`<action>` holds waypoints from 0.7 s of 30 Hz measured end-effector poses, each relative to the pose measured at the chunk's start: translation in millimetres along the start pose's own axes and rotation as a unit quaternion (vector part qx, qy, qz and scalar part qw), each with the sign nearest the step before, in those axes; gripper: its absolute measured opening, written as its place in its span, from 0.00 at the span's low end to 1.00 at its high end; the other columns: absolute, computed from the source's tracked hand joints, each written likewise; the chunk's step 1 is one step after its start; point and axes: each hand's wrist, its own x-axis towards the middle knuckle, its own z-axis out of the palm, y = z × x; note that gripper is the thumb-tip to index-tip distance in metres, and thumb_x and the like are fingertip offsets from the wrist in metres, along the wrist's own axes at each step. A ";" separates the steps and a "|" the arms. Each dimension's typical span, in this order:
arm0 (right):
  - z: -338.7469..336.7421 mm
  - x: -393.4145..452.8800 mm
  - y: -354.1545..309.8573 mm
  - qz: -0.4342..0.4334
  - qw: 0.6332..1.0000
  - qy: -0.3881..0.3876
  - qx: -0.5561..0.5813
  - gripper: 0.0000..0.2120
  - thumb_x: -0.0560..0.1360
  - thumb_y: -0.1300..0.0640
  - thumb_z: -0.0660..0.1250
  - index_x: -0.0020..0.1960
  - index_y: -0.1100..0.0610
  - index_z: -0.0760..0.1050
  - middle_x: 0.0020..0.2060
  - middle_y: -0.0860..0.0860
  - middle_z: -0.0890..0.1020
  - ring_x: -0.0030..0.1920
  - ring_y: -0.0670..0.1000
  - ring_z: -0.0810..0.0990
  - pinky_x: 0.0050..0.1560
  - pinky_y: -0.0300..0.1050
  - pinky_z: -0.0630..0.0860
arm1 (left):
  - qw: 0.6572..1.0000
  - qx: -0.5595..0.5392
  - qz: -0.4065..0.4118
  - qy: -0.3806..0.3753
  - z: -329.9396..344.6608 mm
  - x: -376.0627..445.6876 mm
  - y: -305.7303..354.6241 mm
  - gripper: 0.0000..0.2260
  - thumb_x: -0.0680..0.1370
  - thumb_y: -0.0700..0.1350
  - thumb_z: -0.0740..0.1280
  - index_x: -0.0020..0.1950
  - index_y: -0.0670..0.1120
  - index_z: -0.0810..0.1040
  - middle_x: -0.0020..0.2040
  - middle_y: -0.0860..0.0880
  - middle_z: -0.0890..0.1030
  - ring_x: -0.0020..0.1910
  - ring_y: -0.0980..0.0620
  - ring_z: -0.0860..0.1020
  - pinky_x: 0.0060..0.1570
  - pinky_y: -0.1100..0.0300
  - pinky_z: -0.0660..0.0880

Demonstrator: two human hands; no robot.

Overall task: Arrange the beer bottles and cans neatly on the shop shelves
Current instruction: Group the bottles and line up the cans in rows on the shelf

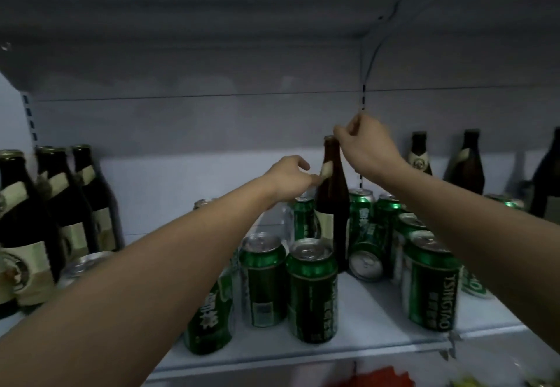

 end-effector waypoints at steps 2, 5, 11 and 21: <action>1.8 -4.2 13.8 0.025 0.999 -0.041 0.003 0.18 0.79 0.41 0.61 0.54 0.56 0.68 0.43 0.53 0.76 0.42 0.57 0.77 0.41 0.52 0.74 | 0.998 -0.015 -0.014 -0.056 8.9 2.9 0.4 0.25 0.78 0.50 0.70 0.72 0.46 0.67 0.59 0.45 0.77 0.52 0.48 0.79 0.48 0.55 0.79; 10.0 -12.3 27.7 0.038 0.992 -0.119 0.005 0.21 0.78 0.39 0.62 0.60 0.55 0.68 0.49 0.54 0.79 0.47 0.57 0.80 0.49 0.58 0.80 | 0.994 -0.011 -0.012 -0.108 20.2 5.5 -6.2 0.24 0.77 0.47 0.72 0.69 0.48 0.67 0.56 0.45 0.80 0.52 0.47 0.81 0.48 0.54 0.81; 19.0 -20.2 31.8 0.006 0.991 -0.136 -0.018 0.13 0.80 0.44 0.62 0.57 0.53 0.70 0.48 0.53 0.79 0.49 0.58 0.80 0.53 0.60 0.78 | 0.994 -0.033 -0.001 -0.100 27.8 8.9 -13.2 0.19 0.77 0.43 0.71 0.64 0.49 0.67 0.54 0.42 0.81 0.50 0.44 0.82 0.50 0.50 0.82; 13.1 -23.8 21.3 0.041 0.992 -0.107 0.051 0.08 0.82 0.50 0.60 0.56 0.53 0.69 0.50 0.55 0.79 0.52 0.59 0.79 0.56 0.60 0.77 | 0.997 -0.069 0.013 -0.044 30.0 -1.5 -10.0 0.24 0.74 0.44 0.75 0.65 0.44 0.69 0.54 0.43 0.81 0.49 0.48 0.82 0.49 0.51 0.81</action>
